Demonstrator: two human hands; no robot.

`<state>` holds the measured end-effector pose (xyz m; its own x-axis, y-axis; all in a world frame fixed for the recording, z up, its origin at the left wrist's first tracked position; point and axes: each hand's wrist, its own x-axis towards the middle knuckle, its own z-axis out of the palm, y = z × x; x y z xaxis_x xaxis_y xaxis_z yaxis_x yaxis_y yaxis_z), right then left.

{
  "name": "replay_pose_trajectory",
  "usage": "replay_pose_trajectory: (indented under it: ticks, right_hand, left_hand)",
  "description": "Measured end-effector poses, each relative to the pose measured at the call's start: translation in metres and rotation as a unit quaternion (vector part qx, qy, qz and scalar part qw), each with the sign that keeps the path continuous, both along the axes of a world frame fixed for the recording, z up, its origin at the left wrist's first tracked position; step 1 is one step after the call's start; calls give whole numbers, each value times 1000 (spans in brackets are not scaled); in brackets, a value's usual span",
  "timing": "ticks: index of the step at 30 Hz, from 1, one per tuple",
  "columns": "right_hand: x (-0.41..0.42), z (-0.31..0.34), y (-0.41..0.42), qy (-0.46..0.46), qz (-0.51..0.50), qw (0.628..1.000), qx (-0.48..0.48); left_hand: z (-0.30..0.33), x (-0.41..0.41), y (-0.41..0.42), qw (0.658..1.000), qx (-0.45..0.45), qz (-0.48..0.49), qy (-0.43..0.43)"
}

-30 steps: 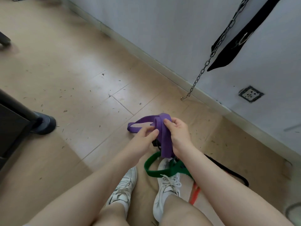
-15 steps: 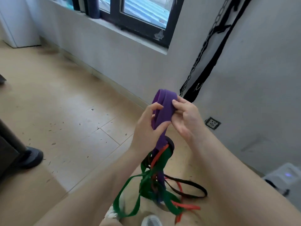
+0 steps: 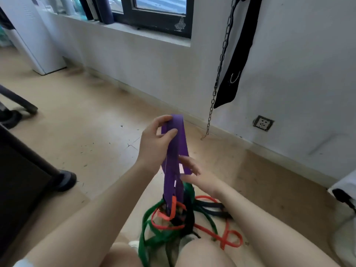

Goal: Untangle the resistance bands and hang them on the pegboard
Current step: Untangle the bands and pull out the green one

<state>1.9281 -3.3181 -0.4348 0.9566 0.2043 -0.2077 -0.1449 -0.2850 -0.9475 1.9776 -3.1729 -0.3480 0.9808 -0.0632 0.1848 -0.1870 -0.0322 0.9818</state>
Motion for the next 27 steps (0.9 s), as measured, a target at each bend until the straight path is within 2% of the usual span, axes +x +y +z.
replay_pose_trajectory:
  ticks: [3,7,11,13,15,18,21,25,27]
  right_hand:
    - [6,-44,9,26,29,999,-10]
    - [23,-81,19,14,-38,998,-56]
    - [46,-90,20,65,-94,993,31]
    - [61,-94,18,80,-129,987,44]
    - [79,-103,19,91,-162,982,43]
    - [98,-116,25,125,-187,973,48]
    - [108,-136,36,158,-184,969,43]
    - [126,-150,46,200,-236,944,114]
    - [139,-150,48,214,-262,929,147]
  left_hand:
    - [-24,8,4,999,5,23,43]
    - [-45,32,7,996,1,40,79]
    - [-79,65,10,982,-51,-19,180]
    - [-108,70,11,966,-26,-26,256]
    - [-141,60,10,951,37,-31,305]
    - [-193,40,9,945,70,-51,316]
    - [-228,37,13,944,57,8,325]
    - [-246,42,14,951,10,62,304]
    - [-253,42,13,955,62,63,285]
